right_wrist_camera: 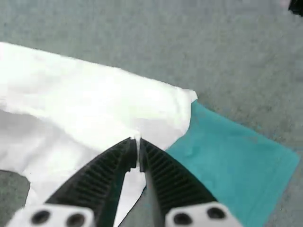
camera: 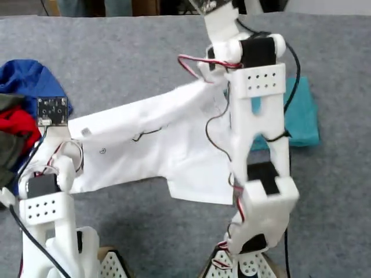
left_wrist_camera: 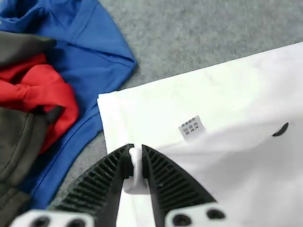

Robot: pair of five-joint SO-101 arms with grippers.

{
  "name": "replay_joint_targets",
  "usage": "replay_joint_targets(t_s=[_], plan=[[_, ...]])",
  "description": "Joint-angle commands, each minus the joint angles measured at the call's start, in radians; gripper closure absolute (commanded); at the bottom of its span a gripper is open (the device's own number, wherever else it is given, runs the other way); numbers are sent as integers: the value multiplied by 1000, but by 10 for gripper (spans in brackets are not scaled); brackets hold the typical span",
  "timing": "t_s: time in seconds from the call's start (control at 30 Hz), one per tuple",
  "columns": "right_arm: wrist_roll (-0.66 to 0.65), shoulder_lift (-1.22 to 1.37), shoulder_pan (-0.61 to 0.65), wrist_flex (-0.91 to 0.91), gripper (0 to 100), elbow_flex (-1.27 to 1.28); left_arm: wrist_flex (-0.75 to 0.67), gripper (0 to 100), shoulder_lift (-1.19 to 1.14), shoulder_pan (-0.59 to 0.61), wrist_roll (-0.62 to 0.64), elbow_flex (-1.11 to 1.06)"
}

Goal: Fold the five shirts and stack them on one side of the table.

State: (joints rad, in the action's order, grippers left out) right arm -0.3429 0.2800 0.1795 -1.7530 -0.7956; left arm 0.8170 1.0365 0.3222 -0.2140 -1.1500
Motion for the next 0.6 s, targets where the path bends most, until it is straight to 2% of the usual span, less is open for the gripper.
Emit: replay_joint_targets(t_s=[0.0, 0.33, 0.57], plan=[[-18, -200, 23, 83, 985, 297, 29, 971, 61, 2, -14, -18], [-74, -699, 20, 465, 985, 1191, 48, 971, 71, 31, -20, -47], [-74, -983, 20, 608, 985, 1606, 75, 971, 74, 36, -126, -124]])
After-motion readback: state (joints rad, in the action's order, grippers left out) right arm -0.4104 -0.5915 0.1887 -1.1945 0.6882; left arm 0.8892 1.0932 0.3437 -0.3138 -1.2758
